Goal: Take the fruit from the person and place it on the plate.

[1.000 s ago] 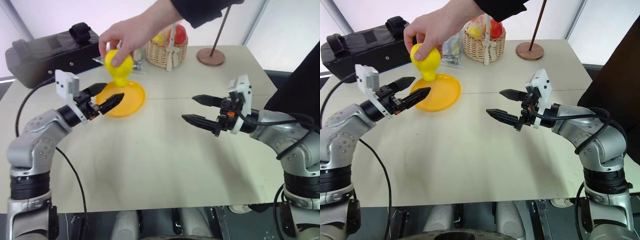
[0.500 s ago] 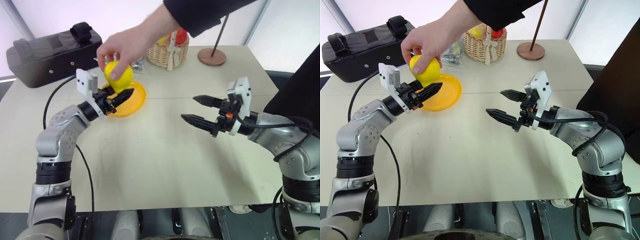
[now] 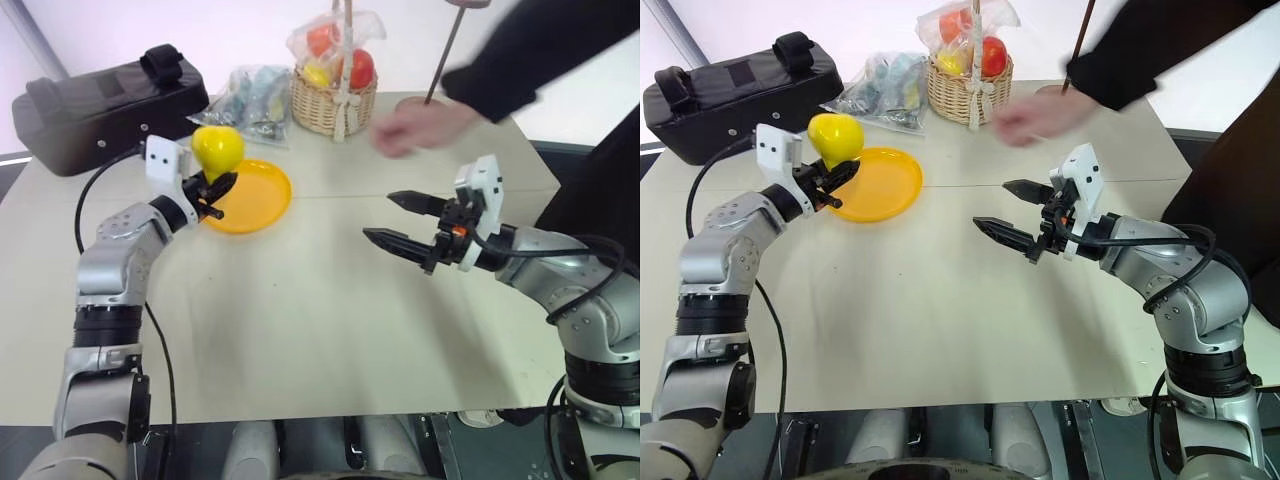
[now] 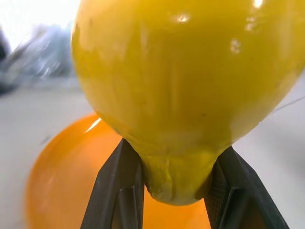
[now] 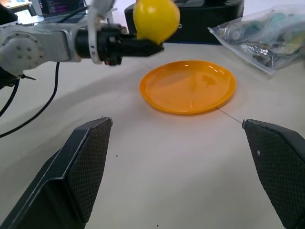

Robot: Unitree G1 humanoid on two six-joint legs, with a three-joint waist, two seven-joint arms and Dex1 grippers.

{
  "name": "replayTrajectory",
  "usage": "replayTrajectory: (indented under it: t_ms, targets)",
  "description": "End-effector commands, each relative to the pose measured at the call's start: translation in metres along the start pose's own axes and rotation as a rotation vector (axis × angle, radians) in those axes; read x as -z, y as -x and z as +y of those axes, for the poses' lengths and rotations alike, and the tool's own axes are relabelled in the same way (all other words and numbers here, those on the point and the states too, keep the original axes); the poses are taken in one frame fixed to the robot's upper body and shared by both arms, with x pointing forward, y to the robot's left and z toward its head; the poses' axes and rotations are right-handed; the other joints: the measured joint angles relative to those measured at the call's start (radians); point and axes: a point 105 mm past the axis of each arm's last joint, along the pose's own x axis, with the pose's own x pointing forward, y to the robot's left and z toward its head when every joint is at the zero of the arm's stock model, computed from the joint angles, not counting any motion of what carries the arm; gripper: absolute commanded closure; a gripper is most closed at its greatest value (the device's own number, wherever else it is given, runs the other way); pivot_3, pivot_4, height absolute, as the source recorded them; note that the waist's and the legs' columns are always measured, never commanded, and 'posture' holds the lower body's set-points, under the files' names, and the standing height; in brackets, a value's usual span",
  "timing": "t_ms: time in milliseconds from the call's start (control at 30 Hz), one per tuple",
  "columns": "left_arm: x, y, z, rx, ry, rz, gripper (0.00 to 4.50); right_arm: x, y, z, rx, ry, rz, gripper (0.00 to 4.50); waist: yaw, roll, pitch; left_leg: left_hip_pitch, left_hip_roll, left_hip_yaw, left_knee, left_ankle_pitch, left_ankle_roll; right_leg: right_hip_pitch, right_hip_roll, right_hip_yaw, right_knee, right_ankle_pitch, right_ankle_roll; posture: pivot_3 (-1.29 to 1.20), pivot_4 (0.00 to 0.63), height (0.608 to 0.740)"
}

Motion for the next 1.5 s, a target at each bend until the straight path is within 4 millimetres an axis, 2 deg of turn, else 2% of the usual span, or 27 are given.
replayTrajectory:
  t_ms: [33,300,533,633,767,867,967,1133,1367,1500]
  targets:
    - [-0.007,-0.01,0.007,-0.055,-0.025,-0.011,3.48,-0.009,-0.001,0.004,-0.007,0.037,-0.042,0.0,0.001,0.0,0.0,0.0,0.0,0.0,0.0,0.0,0.0,0.0,0.0,0.0,0.0,0.0,0.0,0.0,0.15,0.74]
    - [0.008,-0.029,0.017,-0.118,0.011,0.021,3.48,-0.006,0.001,0.004,0.01,0.035,-0.042,0.0,-0.002,0.0,0.0,-0.001,0.0,0.0,0.0,0.0,0.0,0.0,0.0,0.0,0.0,0.0,0.001,0.0,0.15,0.74]
    - [0.006,-0.031,0.024,-0.153,0.02,0.006,0.04,-0.005,0.002,0.005,0.022,0.032,-0.044,0.0,-0.001,0.0,0.0,-0.001,0.0,0.0,0.0,0.0,0.0,0.0,0.0,0.0,0.0,0.001,0.001,0.0,0.15,0.74]
    - [0.001,-0.029,0.028,-0.16,0.025,-0.011,0.04,-0.004,0.001,0.005,0.022,0.029,-0.043,0.0,-0.001,0.0,0.0,-0.001,0.0,0.0,0.0,0.0,0.0,0.0,0.0,0.0,0.0,0.001,0.001,0.0,0.15,0.74]
    - [-0.023,-0.02,0.026,-0.115,0.065,-0.101,0.04,-0.004,0.0,0.004,0.022,0.028,-0.042,0.0,-0.001,-0.001,0.0,-0.001,0.0,0.0,0.0,0.0,0.0,0.0,0.0,0.0,0.0,0.001,0.001,0.0,0.15,0.74]
    - [-0.042,0.001,0.025,-0.076,0.033,-0.165,0.04,-0.004,0.0,0.002,0.024,0.027,-0.041,0.0,-0.006,-0.001,0.0,-0.001,0.0,0.0,0.0,0.0,0.0,0.0,0.0,0.0,0.0,0.001,0.001,0.0,0.15,0.74]
    - [-0.049,0.025,0.029,-0.085,0.017,-0.188,0.04,-0.004,0.0,-0.001,0.034,0.028,-0.042,0.0,-0.01,-0.001,0.0,0.0,0.0,0.0,0.0,0.0,0.0,0.0,0.0,0.0,0.001,0.001,0.001,0.0,0.15,0.74]
    - [-0.047,0.07,0.032,-0.108,-0.001,-0.202,0.04,-0.002,-0.004,-0.016,0.093,0.047,-0.053,0.0,-0.006,-0.001,0.0,0.0,0.0,0.0,0.0,0.0,0.0,0.0,0.0,0.0,0.001,0.001,0.001,0.0,0.15,0.74]
    - [-0.025,0.128,0.048,-0.228,0.014,-0.211,0.04,0.005,-0.009,-0.041,0.196,0.067,-0.069,0.0,-0.003,-0.001,0.0,0.0,0.0,0.001,0.0,0.0,0.0,0.0,-0.001,0.0,0.001,0.001,0.001,0.0,0.15,0.74]
    - [-0.013,0.149,0.051,-0.273,0.027,-0.199,0.04,0.013,-0.012,-0.05,0.236,0.064,-0.074,0.0,-0.002,-0.001,0.0,0.0,0.001,0.001,0.0,0.0,0.0,0.0,-0.001,0.0,0.001,0.001,0.001,0.0,0.15,0.74]
